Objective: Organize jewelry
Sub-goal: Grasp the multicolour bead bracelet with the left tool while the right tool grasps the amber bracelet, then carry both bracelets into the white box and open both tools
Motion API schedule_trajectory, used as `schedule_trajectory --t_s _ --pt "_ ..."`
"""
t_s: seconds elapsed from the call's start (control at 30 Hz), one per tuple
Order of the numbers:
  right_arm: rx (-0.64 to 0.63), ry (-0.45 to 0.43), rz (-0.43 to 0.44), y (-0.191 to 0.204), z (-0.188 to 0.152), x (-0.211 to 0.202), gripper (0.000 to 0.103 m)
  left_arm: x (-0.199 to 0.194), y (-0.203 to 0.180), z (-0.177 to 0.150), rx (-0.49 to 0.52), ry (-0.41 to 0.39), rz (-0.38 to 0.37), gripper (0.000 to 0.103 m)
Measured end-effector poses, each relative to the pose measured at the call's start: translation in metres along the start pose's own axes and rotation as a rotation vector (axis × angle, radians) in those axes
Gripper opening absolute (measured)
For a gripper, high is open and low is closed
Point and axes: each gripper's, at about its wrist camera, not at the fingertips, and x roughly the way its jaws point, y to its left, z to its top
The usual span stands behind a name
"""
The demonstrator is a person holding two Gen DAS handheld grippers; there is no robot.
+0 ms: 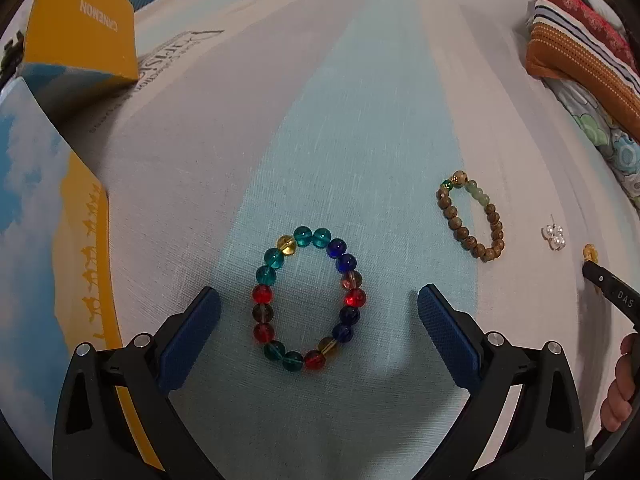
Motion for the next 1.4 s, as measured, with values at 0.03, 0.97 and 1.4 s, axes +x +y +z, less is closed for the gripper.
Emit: schedule_trajectory --t_s 0.03,0.97,1.4 --pt "0.0 0.002 -0.004 -0.001 0.001 0.001 0.036 0.0 -0.001 0.0 0.003 0.002 0.001 0.096" --pt "0.015 0.006 -0.002 -0.006 0.001 -0.008 0.009 -0.014 -0.001 -0.006 0.024 0.027 -0.04 0.009" --pt "0.01 -0.009 0.03 -0.006 0.0 -0.018 0.009 -0.024 -0.004 -0.005 0.031 0.012 -0.035 0.009"
